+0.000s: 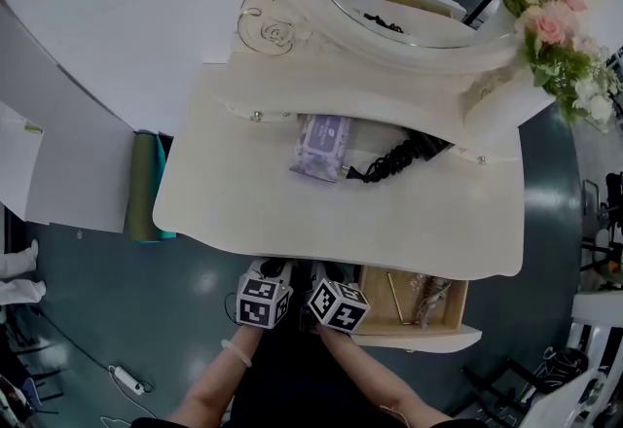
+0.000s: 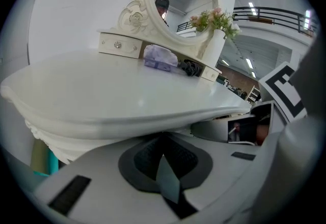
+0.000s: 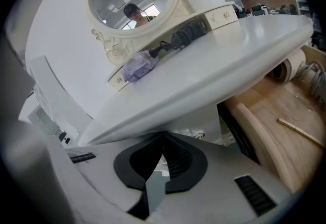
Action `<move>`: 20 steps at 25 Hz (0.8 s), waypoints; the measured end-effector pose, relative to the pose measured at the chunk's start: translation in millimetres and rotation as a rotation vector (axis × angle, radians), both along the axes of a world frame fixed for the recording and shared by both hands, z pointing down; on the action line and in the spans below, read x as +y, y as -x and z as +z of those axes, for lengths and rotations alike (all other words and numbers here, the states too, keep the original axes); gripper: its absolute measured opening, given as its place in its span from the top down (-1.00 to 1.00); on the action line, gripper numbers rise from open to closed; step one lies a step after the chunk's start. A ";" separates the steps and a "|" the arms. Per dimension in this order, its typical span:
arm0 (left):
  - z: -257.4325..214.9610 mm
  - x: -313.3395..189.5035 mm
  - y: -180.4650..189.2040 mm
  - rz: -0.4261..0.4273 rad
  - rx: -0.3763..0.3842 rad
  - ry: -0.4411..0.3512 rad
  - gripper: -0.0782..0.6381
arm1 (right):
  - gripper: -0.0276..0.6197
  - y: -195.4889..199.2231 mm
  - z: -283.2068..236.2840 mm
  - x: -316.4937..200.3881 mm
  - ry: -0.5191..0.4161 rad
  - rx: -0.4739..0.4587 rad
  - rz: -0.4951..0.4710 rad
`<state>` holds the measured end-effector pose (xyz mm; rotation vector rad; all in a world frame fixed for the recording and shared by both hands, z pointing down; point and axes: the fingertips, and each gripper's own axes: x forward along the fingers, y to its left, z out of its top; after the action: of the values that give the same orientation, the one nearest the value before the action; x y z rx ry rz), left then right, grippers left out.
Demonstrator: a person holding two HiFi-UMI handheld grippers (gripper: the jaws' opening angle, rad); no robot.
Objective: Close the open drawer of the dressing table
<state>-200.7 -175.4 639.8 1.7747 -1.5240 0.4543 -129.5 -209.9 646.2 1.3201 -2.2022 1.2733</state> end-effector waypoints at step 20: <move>-19.0 29.6 -10.5 0.009 -0.006 -0.063 0.74 | 0.85 1.1 -30.0 25.6 -0.052 -0.061 -0.064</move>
<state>-190.2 -145.8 620.9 1.8306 -1.5508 0.4200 -130.6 -184.3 616.2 1.2343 -2.3147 1.2567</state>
